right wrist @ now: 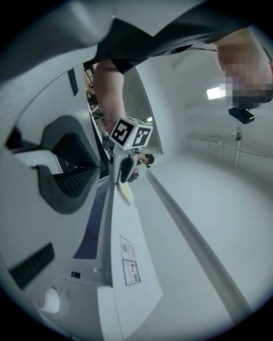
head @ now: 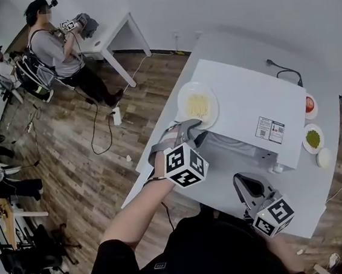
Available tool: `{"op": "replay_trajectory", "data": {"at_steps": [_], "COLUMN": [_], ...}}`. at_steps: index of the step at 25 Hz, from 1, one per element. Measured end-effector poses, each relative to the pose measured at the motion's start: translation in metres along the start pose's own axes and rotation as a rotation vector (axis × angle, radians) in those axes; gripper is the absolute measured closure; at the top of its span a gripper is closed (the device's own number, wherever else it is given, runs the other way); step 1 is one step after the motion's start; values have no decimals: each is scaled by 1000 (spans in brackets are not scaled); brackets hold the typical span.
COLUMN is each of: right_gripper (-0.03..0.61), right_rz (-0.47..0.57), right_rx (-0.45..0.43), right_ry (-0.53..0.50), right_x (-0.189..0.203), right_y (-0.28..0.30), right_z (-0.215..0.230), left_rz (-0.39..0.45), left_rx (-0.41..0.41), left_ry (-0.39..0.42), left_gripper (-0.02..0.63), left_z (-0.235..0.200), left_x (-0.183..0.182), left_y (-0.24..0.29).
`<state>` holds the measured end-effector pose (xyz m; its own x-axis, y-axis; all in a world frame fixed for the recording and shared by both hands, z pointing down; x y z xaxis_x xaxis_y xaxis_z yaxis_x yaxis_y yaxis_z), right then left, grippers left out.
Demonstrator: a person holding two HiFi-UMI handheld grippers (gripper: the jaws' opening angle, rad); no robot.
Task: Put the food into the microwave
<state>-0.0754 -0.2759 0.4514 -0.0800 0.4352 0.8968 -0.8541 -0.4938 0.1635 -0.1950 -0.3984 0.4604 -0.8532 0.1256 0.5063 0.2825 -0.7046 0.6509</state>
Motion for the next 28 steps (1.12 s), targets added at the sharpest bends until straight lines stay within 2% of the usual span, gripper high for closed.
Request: {"op": "replay_trajectory", "data": {"at_steps": [3, 5, 10, 13, 15, 18, 25, 28], "right_gripper": [563, 563, 563, 563, 563, 563, 563, 563], "right_rz": [4, 5, 4, -1, -1, -2, -2, 2], "right_rx": [17, 29, 39, 43, 43, 45, 47, 46], "right_ry": [2, 4, 5, 4, 1, -3, 0, -6], "right_x": [0, 1, 1, 1, -1, -2, 2, 4], "right_y": [-3, -4, -5, -5, -5, -4, -3, -2], "right_z": [4, 6, 6, 6, 4, 3, -4, -9], "left_rz": [-32, -61, -137, -155, -153, -137, -110, -61], "left_rx": [26, 25, -37, -77, -90, -78, -65, -98], "left_ry": [60, 129, 364, 444, 451, 418, 423, 426], "left_gripper": [477, 477, 477, 491, 532, 554, 560, 572], "left_z": [4, 6, 8, 9, 8, 10, 21, 20], "left_x": [2, 4, 7, 9, 9, 8, 5, -3], "left_y": [6, 10, 14, 14, 12, 7, -4, -16]}}
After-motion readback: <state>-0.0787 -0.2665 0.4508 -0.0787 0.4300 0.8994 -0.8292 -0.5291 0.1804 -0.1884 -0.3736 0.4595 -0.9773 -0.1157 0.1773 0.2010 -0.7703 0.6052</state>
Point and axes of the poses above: the fingertips, and each gripper's own axes: y forward along the fingers, z to its right, x out of its underside, the point moved 2 cm from there along -y, backward along the fingers, and after that the axes turned 3 degrees about y, right-handed, at the moved point
